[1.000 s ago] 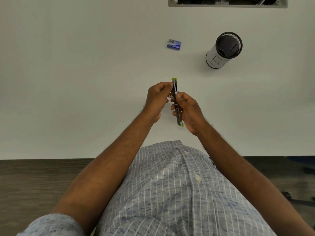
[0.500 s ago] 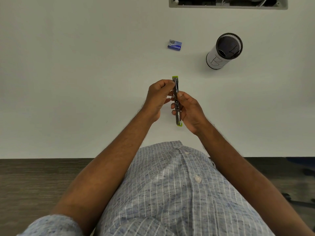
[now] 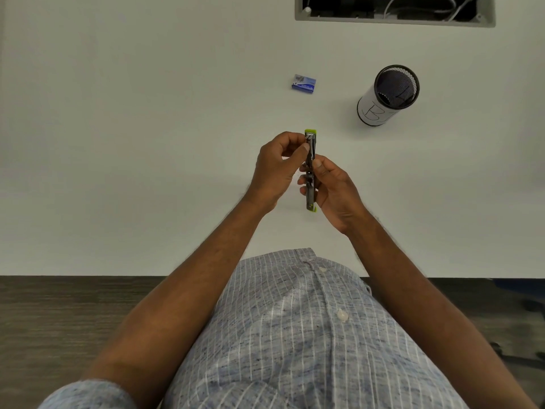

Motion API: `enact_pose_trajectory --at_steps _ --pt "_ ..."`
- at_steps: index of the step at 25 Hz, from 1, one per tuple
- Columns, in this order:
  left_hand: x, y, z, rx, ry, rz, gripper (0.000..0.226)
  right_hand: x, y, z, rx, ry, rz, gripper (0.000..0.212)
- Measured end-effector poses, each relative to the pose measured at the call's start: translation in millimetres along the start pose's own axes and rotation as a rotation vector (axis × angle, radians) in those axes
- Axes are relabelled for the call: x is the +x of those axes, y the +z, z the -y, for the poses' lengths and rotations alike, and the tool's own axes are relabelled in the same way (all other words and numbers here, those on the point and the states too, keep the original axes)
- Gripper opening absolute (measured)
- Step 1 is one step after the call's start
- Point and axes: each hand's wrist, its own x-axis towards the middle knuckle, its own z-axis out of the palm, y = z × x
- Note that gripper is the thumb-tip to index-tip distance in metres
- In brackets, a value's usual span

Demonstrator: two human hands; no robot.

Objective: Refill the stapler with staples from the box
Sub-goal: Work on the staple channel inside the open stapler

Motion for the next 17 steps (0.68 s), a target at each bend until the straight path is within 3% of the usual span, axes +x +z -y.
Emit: enact_pose_trajectory --at_steps 7,17 --pt "0.8 2.3 -7.0 0.1 0.067 -0.027 0.011 -2.9 4.9 6.0 0.075 0.004 -0.006 0.028" --pt "-0.7 0.0 -10.2 0.048 0.048 -0.032 0.015 -1.1 1.2 8.6 -0.03 -0.049 -0.014 0.027"
